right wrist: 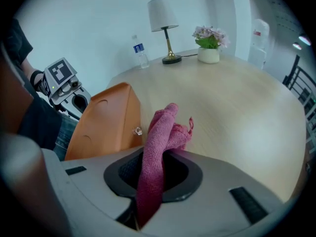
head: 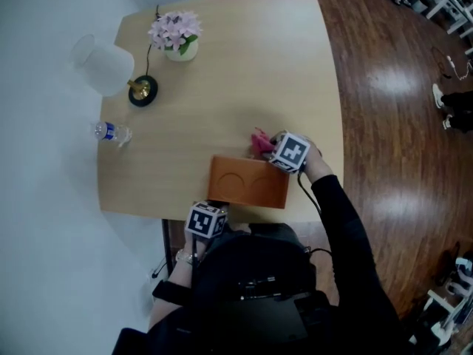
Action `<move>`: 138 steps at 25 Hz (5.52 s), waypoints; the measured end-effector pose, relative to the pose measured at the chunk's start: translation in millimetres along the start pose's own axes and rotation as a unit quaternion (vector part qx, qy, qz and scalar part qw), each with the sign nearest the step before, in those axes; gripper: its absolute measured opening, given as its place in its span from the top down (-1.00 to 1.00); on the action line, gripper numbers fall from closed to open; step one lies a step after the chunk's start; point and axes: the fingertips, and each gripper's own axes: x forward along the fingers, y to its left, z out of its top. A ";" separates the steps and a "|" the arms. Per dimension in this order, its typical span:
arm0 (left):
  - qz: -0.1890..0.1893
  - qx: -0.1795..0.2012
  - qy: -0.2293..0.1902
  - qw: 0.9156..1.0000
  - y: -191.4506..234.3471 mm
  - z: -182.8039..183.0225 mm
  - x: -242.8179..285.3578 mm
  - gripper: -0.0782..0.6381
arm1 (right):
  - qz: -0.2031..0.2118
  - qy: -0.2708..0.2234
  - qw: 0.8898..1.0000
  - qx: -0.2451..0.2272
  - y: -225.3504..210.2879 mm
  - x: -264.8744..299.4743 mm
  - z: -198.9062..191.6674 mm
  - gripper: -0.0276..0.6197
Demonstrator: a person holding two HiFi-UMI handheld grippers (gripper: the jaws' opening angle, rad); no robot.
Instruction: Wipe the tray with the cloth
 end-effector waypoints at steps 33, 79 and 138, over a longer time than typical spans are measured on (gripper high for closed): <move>0.075 0.260 0.001 0.963 93.1 155.6 -54.8 0.77 | -0.151 -0.092 0.903 0.391 71.9 7.1 -51.7 0.70; 0.021 0.287 0.067 0.955 28.4 125.4 -1.9 0.77 | -0.138 -0.013 0.990 0.030 161.0 28.9 -17.4 0.72; -0.023 0.282 0.045 0.958 27.3 125.0 -1.3 0.77 | -0.077 -0.002 0.993 0.088 195.2 45.7 -28.0 0.73</move>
